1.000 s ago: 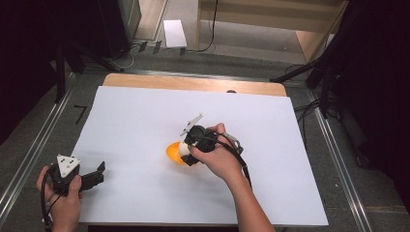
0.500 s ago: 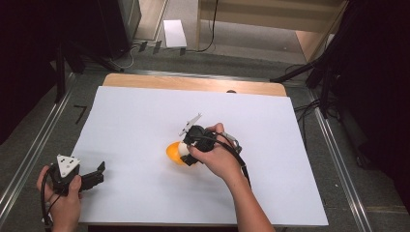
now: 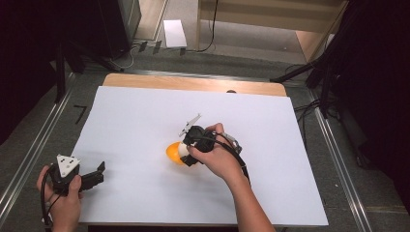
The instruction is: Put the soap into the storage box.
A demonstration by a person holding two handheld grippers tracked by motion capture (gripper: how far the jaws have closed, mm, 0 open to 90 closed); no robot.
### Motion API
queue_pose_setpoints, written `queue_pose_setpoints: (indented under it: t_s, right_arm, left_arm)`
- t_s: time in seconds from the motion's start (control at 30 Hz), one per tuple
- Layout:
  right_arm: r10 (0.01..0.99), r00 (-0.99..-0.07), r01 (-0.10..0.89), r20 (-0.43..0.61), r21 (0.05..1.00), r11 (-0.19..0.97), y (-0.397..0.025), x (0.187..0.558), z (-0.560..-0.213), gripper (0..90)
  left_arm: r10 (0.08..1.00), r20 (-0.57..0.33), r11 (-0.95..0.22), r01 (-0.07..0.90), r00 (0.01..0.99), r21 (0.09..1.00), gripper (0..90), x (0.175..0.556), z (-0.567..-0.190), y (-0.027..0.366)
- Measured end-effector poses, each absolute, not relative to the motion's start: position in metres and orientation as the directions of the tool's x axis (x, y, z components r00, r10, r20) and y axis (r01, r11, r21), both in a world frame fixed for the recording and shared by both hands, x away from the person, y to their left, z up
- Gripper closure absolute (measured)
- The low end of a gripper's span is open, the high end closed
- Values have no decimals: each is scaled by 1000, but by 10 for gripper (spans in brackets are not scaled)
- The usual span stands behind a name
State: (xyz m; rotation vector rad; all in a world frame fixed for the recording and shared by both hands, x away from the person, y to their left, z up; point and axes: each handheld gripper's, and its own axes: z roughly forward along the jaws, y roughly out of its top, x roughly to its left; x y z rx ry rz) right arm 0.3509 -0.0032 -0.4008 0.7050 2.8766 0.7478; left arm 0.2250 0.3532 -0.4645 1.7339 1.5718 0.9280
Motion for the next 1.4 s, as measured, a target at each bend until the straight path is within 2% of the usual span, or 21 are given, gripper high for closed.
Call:
queue_pose_setpoints:
  t_s: [0.3,0.33,0.4,0.8,1.0,1.4]
  right_arm:
    - [456,-890,407,22,490,771,-4,351,-401,233]
    - [455,-890,408,27,493,768,-3,351,-401,204]
    - [460,-887,413,29,492,766,-4,350,-400,226]
    - [476,-879,417,28,528,740,-14,351,-395,214]
    - [505,-863,435,23,543,718,-23,350,-395,141]
    - [587,-809,501,40,569,652,-56,348,-401,125]
  left_arm:
    - [994,94,-104,564,48,819,43,225,-464,353]
    - [994,94,-104,564,48,819,44,225,-464,353]
    - [994,96,-106,564,48,819,44,225,-464,353]
    - [994,96,-106,565,47,818,44,225,-464,353]
    - [994,97,-107,565,48,818,44,225,-464,353]
    - [994,99,-109,565,48,818,44,225,-464,353]
